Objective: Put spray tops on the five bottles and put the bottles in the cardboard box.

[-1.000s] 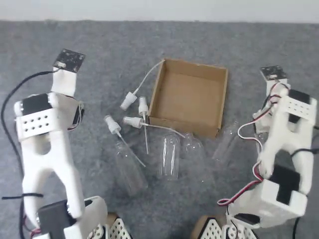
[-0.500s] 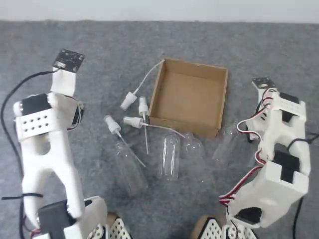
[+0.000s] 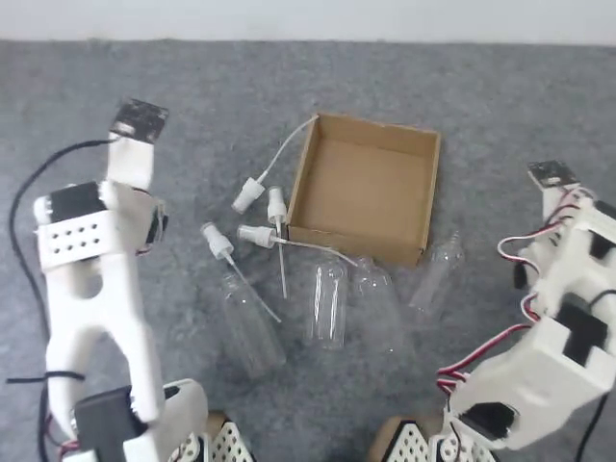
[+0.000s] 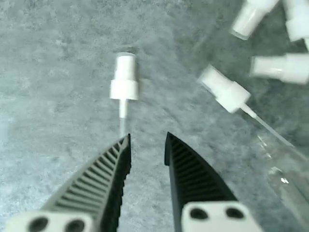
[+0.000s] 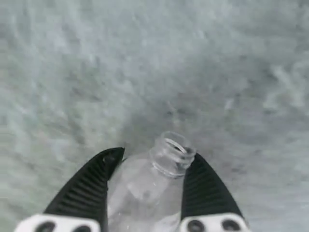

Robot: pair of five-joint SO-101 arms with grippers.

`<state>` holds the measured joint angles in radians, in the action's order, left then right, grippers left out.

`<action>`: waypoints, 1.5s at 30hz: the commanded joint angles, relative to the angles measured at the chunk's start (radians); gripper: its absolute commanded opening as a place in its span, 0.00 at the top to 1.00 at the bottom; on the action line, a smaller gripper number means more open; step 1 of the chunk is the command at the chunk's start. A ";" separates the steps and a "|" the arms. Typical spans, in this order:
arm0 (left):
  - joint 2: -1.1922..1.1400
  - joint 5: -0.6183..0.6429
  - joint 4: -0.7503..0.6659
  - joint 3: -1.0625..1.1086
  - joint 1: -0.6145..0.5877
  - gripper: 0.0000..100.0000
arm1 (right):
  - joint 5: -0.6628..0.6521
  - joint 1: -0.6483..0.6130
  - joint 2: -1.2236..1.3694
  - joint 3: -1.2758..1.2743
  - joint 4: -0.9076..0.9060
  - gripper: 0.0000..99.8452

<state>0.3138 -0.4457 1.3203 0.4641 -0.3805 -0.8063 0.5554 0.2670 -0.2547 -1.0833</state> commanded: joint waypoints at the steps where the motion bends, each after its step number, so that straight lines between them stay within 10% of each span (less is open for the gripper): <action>1: 0.017 -0.011 -0.009 0.035 0.057 0.90 | -0.114 0.027 -0.008 0.112 0.016 0.99; 8: 0.204 0.071 -0.080 0.249 0.163 0.90 | -0.232 -0.076 -0.002 0.115 -0.001 0.99; 18: 0.740 0.106 -0.051 0.588 0.267 0.89 | -0.032 -0.142 -0.007 0.071 -0.007 0.77; 45: 0.686 0.106 -0.072 0.595 0.267 0.89 | 0.311 -0.074 0.044 0.213 -0.186 0.73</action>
<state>1.0058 -0.3491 1.2666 1.0671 -0.1181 -0.5240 0.4741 0.3130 -0.0522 -1.2858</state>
